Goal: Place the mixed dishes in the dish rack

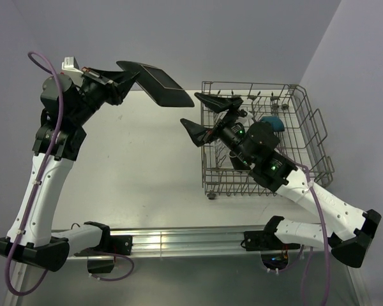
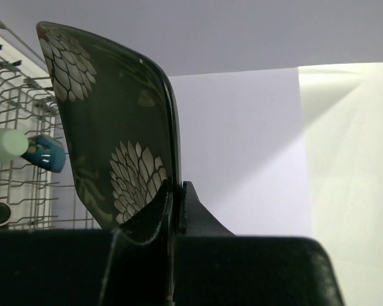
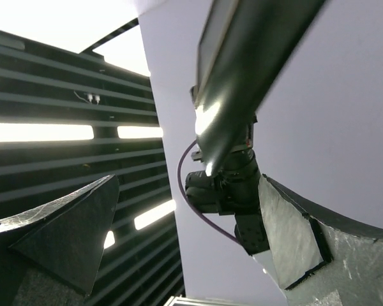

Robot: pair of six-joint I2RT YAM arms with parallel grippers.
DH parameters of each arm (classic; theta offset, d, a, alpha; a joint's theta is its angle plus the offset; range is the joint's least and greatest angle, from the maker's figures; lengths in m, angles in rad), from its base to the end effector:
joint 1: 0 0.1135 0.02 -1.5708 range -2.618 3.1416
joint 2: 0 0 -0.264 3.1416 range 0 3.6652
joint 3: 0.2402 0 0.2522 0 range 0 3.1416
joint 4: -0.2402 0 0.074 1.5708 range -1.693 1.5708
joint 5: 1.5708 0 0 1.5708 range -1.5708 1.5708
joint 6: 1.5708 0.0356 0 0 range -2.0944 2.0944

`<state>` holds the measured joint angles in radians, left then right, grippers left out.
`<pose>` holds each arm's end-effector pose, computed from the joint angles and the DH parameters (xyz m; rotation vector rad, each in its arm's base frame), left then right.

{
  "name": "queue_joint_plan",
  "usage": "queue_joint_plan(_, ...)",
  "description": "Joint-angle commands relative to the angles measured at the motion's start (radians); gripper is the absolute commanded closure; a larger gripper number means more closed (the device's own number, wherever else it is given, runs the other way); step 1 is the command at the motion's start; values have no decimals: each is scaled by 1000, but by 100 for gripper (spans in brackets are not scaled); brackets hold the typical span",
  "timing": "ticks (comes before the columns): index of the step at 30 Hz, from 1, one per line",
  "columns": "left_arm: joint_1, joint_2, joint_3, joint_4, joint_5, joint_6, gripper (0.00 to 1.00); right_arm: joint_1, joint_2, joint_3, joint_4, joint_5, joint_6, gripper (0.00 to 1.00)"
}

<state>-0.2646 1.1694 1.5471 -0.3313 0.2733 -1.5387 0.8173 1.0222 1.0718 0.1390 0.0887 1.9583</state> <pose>0.2200 -0.0696 0.5076 -0.8405 1.5607 -1.5912 0.1607 0.1667 0.4314 1.0600 1.4720 2.1386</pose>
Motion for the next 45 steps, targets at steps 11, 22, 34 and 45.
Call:
queue_joint_plan(11,13,-42,39,360,55,-170,100,22,119,16,247,88,113,4)
queue_joint_plan(22,15,-88,-62,409,76,-230,100,-1,320,174,409,94,87,12)
queue_joint_plan(34,15,-132,-151,420,109,-228,100,-14,401,304,337,112,45,98)
queue_joint_plan(45,15,-158,-183,351,205,-110,99,-89,411,488,122,36,-220,100)
